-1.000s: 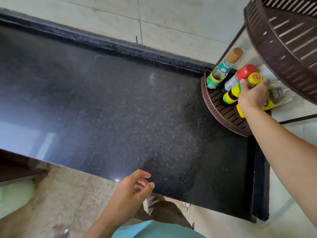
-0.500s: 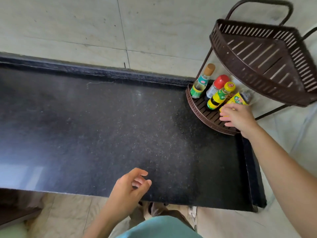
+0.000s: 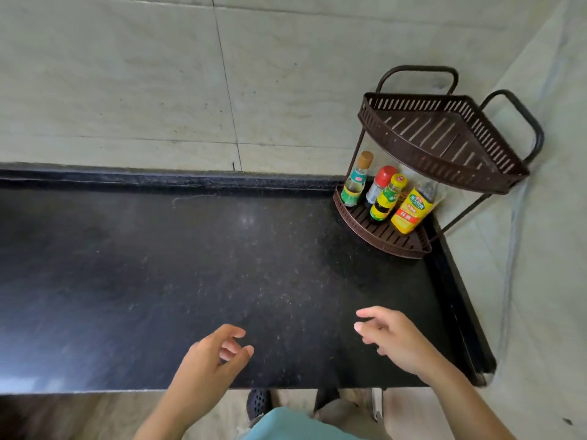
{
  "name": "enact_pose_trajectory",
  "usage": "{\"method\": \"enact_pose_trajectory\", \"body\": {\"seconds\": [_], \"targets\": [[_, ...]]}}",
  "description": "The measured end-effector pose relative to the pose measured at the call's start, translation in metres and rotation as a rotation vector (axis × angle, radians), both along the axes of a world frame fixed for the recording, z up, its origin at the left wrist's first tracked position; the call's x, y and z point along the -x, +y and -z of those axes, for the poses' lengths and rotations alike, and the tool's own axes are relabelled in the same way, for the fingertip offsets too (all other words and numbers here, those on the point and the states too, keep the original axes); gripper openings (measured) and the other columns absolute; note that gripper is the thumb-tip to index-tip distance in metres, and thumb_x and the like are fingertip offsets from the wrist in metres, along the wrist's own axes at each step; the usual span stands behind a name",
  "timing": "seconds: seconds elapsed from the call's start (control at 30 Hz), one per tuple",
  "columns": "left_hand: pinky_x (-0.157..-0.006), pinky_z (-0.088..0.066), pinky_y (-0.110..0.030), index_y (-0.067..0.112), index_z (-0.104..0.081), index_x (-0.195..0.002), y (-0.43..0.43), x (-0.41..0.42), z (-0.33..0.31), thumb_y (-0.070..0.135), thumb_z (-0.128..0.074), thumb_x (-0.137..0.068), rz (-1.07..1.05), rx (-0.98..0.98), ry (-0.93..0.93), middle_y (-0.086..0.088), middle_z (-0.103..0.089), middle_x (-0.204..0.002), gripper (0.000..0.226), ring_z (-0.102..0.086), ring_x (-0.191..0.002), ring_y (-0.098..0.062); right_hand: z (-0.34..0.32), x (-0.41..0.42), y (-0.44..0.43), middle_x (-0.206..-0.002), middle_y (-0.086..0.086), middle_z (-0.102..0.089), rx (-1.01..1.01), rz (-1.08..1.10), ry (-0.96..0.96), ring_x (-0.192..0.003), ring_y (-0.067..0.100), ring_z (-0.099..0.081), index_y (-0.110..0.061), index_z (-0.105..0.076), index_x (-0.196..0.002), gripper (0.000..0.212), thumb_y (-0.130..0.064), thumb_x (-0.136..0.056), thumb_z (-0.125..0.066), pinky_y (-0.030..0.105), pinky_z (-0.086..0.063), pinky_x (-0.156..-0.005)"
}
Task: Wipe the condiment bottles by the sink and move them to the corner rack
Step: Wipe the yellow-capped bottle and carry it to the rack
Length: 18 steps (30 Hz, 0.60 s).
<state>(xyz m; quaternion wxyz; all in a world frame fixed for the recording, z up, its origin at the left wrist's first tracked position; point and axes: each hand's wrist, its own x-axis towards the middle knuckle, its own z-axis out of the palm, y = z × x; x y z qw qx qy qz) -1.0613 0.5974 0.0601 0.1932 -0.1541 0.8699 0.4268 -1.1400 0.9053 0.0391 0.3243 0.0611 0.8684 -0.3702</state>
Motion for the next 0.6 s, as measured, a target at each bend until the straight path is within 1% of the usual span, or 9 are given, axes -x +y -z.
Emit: {"method": "enact_pose_trajectory", "body": {"seconds": [0.1, 0.17, 0.27, 0.37, 0.47, 0.6], "targets": [[-0.080, -0.056, -0.033, 0.030, -0.065, -0.097, -0.002, -0.012, -0.006, 0.030, -0.066, -0.088, -0.173, -0.123, 0.007, 0.003, -0.070, -0.082, 0.009, -0.067, -0.079, -0.010, -0.016, 0.000, -0.020, -0.101, -0.005, -0.069, 0.147, 0.014, 0.003, -0.091, 0.007, -0.069, -0.030, -0.060, -0.116, 0.022, -0.033, -0.094, -0.058, 0.027, -0.058, -0.080], [-0.079, -0.055, -0.038, 0.027, -0.068, -0.094, 0.004, -0.021, -0.012, 0.025, -0.068, -0.088, -0.312, -0.196, 0.040, -0.001, -0.071, -0.079, 0.007, -0.067, -0.074, -0.013, -0.023, 0.005, -0.033, -0.101, -0.007, -0.070, 0.213, -0.013, -0.002, -0.089, 0.005, -0.070, -0.032, -0.061, -0.112, 0.018, -0.032, -0.094, -0.059, 0.025, -0.059, -0.077], [-0.073, -0.054, -0.039, 0.016, -0.069, -0.095, 0.022, -0.041, -0.024, 0.013, -0.064, -0.090, -0.581, -0.305, 0.129, -0.011, -0.073, -0.078, 0.007, -0.066, -0.071, -0.017, -0.032, 0.014, -0.046, -0.101, -0.008, -0.072, 0.273, -0.112, -0.044, -0.089, 0.007, -0.071, -0.032, -0.062, -0.109, 0.016, -0.030, -0.094, -0.058, 0.025, -0.059, -0.077], [-0.070, -0.052, -0.037, 0.010, -0.069, -0.096, 0.037, -0.074, -0.031, 0.009, -0.061, -0.091, -0.865, -0.388, 0.213, -0.014, -0.075, -0.083, 0.010, -0.070, -0.074, -0.021, -0.041, 0.024, -0.057, -0.096, -0.005, -0.074, 0.312, -0.211, -0.052, -0.085, 0.007, -0.072, -0.030, -0.065, -0.104, 0.013, -0.026, -0.094, -0.059, 0.028, -0.059, -0.075], [-0.071, -0.054, -0.037, 0.012, -0.069, -0.097, 0.046, -0.122, -0.029, 0.012, -0.059, -0.092, -1.074, -0.389, 0.236, -0.011, -0.076, -0.083, 0.010, -0.071, -0.077, -0.022, -0.043, 0.031, -0.074, -0.093, -0.002, -0.075, 0.318, -0.282, -0.021, -0.082, 0.011, -0.073, -0.027, -0.066, -0.101, 0.011, -0.023, -0.094, -0.059, 0.032, -0.057, -0.073], [-0.069, -0.052, -0.036, 0.010, -0.068, -0.097, 0.048, -0.200, -0.028, 0.011, -0.060, -0.092, -1.366, -0.353, 0.284, -0.012, -0.075, -0.082, 0.010, -0.070, -0.077, -0.026, -0.043, 0.021, -0.115, -0.092, -0.001, -0.075, 0.323, -0.409, -0.004, -0.082, 0.012, -0.072, -0.024, -0.067, -0.102, 0.012, -0.021, -0.094, -0.059, 0.034, -0.057, -0.075]]}}
